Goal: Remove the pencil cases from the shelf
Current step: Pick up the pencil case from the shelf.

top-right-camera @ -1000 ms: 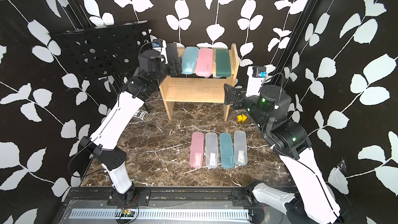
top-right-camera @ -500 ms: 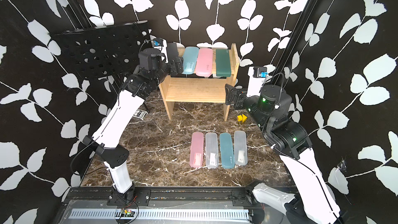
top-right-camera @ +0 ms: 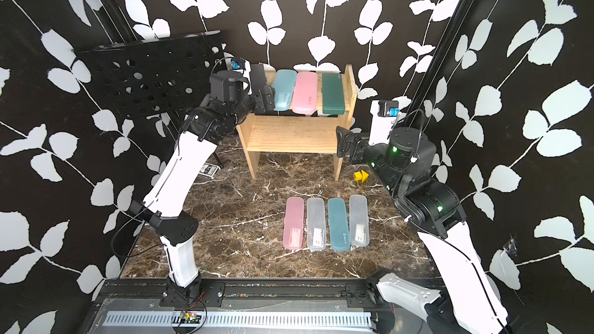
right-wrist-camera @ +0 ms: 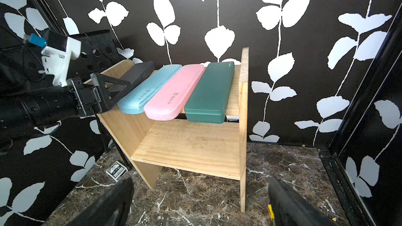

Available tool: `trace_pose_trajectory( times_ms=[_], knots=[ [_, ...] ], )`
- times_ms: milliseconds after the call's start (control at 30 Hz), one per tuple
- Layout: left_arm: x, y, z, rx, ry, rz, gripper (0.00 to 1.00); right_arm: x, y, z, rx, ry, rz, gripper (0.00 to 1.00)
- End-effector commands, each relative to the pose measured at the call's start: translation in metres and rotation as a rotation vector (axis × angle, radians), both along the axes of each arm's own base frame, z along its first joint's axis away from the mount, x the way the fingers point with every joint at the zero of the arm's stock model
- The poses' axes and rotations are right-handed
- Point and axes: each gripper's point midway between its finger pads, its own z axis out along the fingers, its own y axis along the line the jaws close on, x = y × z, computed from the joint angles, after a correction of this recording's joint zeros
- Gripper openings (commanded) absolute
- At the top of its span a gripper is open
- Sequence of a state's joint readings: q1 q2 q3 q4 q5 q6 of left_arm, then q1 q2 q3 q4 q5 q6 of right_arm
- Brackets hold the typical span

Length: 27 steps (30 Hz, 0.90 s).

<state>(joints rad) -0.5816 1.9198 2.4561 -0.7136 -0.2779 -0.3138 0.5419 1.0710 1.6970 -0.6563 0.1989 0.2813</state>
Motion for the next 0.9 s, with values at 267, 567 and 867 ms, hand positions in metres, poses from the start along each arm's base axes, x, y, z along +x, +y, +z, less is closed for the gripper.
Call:
trace_pose_trajectory(
  times_ms=[267, 567, 867],
  knots=[
    [0.009, 0.028, -0.016, 0.111, 0.035, 0.150, 0.99, -0.001, -0.002, 0.005, 0.026, -0.017, 0.009, 0.99],
    [0.006, 0.043, -0.018, 0.163, 0.048, 0.204, 0.90, -0.004, -0.006, 0.009, 0.050, -0.024, 0.004, 0.99],
    [0.005, 0.052, -0.020, 0.168, 0.066, 0.223, 0.80, -0.007, -0.009, 0.011, 0.065, -0.028, 0.000, 1.00]
  ],
)
